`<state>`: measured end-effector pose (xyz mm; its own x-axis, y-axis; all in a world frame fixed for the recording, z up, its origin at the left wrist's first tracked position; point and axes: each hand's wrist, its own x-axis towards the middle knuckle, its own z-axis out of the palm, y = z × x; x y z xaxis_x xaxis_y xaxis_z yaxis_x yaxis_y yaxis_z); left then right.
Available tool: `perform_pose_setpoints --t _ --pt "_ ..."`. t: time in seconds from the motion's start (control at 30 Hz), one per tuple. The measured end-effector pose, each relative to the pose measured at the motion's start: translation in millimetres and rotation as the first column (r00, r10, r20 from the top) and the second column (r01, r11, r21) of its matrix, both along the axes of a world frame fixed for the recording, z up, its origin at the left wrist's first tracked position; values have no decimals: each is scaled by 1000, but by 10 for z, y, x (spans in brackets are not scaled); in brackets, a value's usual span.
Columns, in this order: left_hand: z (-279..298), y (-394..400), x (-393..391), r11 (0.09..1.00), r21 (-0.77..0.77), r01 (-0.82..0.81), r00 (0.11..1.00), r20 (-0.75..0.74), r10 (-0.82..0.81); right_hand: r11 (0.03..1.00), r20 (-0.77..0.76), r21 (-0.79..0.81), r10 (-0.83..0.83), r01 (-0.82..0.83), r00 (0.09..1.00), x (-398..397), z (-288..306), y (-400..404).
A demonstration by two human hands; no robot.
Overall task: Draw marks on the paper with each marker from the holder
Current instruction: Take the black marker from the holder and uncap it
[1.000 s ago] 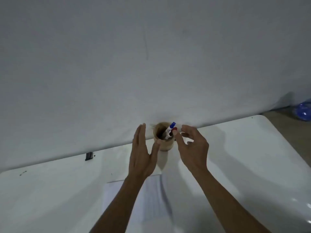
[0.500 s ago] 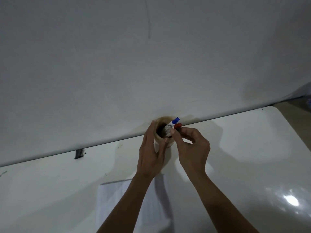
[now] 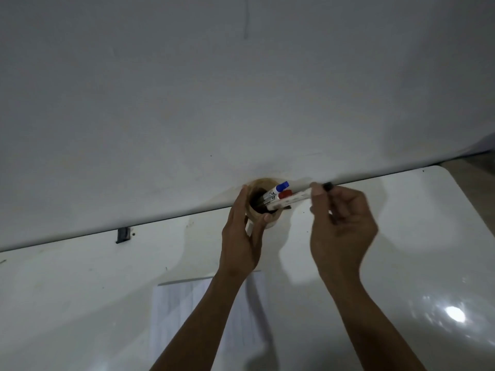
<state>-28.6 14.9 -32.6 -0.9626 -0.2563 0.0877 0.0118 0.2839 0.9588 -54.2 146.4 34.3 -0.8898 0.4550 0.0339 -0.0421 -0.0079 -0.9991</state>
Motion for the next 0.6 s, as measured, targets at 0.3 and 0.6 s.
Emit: perform_pose_setpoints --t 0.3,0.6 --pt "23 -47 2 997 -83 -2 981 194 18 983 -81 -159 83 -96 993 125 382 282" --pt "517 -363 644 990 -86 -111 967 221 127 878 317 -17 458 -478 831 773 -9 -56"
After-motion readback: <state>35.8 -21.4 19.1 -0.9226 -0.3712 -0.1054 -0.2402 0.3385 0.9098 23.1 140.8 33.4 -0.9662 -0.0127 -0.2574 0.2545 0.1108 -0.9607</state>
